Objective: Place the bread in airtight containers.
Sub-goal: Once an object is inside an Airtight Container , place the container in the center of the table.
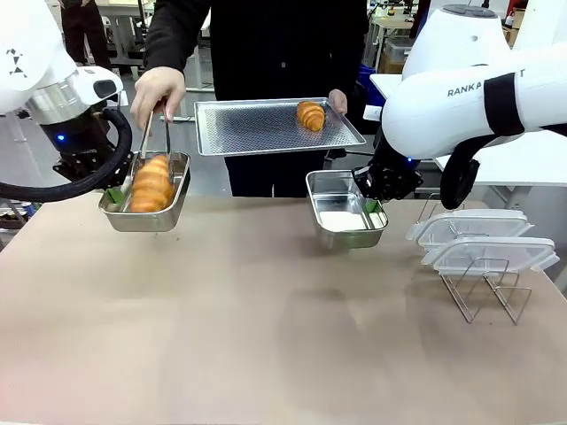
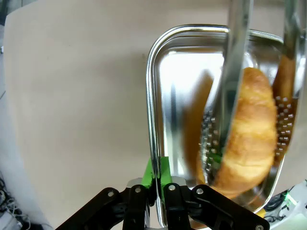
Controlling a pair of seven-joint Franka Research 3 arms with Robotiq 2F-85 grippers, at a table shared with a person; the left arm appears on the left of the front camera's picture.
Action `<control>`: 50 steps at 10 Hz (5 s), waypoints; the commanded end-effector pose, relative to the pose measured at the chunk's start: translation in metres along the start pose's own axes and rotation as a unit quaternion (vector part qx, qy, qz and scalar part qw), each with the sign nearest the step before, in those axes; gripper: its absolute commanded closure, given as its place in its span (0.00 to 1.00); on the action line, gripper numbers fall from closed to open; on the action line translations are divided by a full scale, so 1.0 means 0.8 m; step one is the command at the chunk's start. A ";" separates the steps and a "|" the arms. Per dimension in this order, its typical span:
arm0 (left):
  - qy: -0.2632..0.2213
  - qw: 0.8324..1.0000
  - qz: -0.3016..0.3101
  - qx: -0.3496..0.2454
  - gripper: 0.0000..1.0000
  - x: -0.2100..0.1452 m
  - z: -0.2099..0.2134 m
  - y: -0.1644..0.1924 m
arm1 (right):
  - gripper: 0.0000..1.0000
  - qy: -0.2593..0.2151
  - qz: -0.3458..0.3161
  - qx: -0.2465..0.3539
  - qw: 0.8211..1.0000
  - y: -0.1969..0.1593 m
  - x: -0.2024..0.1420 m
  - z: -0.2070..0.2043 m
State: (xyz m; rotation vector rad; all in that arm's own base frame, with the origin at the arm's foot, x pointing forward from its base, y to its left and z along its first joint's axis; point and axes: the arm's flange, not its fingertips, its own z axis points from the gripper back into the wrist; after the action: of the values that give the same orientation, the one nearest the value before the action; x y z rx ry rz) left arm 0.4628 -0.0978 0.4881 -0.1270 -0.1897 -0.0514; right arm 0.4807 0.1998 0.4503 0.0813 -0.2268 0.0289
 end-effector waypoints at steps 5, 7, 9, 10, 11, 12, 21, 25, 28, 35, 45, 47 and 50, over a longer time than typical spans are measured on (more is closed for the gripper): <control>-0.001 1.000 -0.001 -0.001 1.00 0.003 0.006 0.000 | 1.00 -0.005 -0.010 -0.002 1.000 0.001 0.001 0.004; -0.001 1.000 -0.001 -0.001 1.00 0.003 0.006 0.000 | 1.00 -0.005 -0.010 -0.002 1.000 0.001 0.001 0.004; -0.001 1.000 -0.001 -0.001 1.00 0.003 0.006 0.000 | 1.00 -0.005 -0.010 -0.002 1.000 0.001 0.001 0.004; -0.001 1.000 -0.001 -0.001 1.00 0.003 0.006 0.000 | 1.00 -0.005 -0.010 -0.002 1.000 0.001 0.001 0.004; -0.001 1.000 -0.001 -0.001 1.00 0.003 0.006 0.000 | 1.00 -0.005 -0.010 -0.002 1.000 0.001 0.001 0.004; 0.000 1.000 0.000 0.000 0.95 0.000 0.000 0.000 | 1.00 -0.005 -0.010 -0.002 1.000 0.001 0.001 0.004; 0.038 0.999 0.008 -0.004 0.95 -0.045 -0.159 0.033 | 1.00 -0.005 -0.010 -0.002 1.000 0.001 0.001 0.004; 0.055 0.998 0.014 -0.009 0.95 -0.057 -0.190 0.031 | 1.00 -0.005 -0.010 -0.002 1.000 0.001 0.001 0.004; 0.061 0.998 0.009 -0.001 0.65 -0.061 -0.194 0.025 | 1.00 -0.005 -0.010 -0.002 1.000 0.001 0.001 0.004; -0.058 0.987 -0.115 -0.095 0.00 -0.034 -0.035 0.071 | 1.00 -0.005 -0.010 -0.002 1.000 0.001 0.001 0.004; -0.273 0.791 -0.456 -0.303 0.00 -0.041 0.086 0.279 | 1.00 -0.005 -0.010 -0.002 1.000 0.001 0.001 0.004; -0.240 0.792 -0.456 -0.327 0.00 -0.042 0.078 0.276 | 1.00 -0.005 -0.010 -0.002 1.000 0.001 0.001 0.004; -0.265 0.797 -0.448 -0.307 0.00 -0.045 0.080 0.288 | 1.00 -0.005 -0.010 -0.002 1.000 0.001 0.001 0.004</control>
State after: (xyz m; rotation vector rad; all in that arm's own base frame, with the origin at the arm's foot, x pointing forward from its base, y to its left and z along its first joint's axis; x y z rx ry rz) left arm 0.4305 0.1404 0.5122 -0.6994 -0.7579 -1.0437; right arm 0.4808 0.1993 0.4498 0.0808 -0.2261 0.0278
